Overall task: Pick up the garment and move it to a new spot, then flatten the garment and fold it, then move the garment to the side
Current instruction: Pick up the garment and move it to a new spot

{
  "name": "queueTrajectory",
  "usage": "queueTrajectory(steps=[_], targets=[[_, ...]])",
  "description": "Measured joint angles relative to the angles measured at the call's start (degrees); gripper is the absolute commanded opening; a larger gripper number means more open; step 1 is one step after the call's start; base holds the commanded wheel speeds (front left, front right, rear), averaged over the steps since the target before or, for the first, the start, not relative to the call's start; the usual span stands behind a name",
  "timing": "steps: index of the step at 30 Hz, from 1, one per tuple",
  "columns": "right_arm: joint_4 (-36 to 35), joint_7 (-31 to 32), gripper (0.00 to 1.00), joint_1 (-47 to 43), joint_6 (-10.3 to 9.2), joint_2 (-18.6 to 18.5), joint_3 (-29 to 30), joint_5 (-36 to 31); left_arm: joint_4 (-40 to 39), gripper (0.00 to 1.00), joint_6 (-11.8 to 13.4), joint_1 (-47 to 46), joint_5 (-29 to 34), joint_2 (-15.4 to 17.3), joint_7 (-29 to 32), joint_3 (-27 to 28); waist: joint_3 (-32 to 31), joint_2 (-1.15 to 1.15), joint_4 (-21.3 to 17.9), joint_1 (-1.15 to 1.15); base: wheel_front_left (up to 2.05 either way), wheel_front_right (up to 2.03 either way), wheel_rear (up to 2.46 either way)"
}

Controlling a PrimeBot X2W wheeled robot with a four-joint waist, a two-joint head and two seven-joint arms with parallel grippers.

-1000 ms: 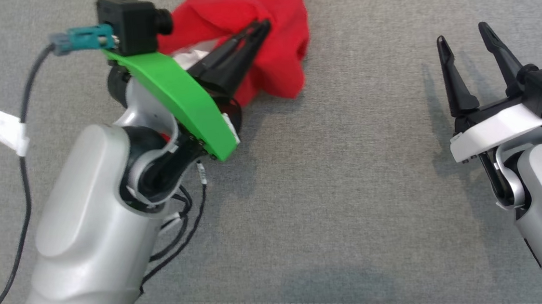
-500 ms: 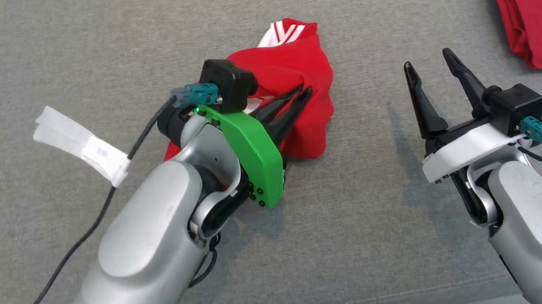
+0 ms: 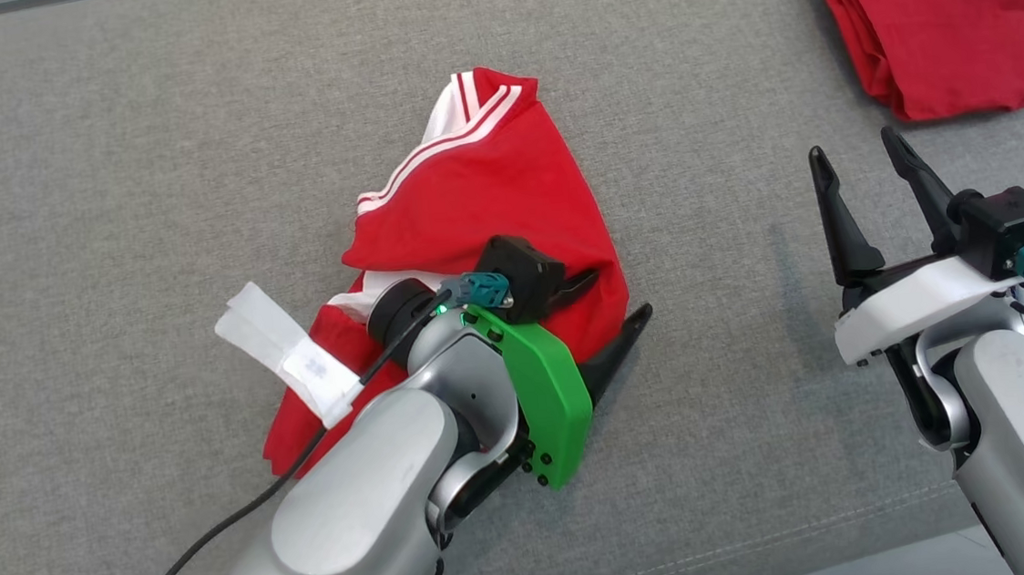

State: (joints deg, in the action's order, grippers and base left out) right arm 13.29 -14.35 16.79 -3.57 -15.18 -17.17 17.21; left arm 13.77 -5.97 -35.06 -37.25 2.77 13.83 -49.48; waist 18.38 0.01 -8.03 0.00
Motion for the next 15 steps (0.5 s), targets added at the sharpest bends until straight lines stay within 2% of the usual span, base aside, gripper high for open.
queueTrajectory(steps=[7,12,15], targets=[[-0.4,0.0,1.00,0.0,0.22,-1.7,-0.2,-0.7,0.1,1.00,0.5,1.8,0.6,0.0,-1.9,-0.9,-1.6,0.00,2.3,0.00,0.00,0.00,0.00],[-1.6,-0.1,1.00,0.0,2.30,-3.0,-2.4,-2.2,-2.1,1.00,1.8,3.7,0.6,0.0,-4.7,-0.4,-3.3,0.00,5.1,0.00,0.00,0.00,0.00],[-2.4,-0.1,1.00,0.1,4.16,-3.3,-4.7,-3.3,-3.4,1.00,3.9,5.4,0.9,0.0,-6.6,1.5,-4.4,0.00,7.0,0.00,0.00,0.00,0.00]])
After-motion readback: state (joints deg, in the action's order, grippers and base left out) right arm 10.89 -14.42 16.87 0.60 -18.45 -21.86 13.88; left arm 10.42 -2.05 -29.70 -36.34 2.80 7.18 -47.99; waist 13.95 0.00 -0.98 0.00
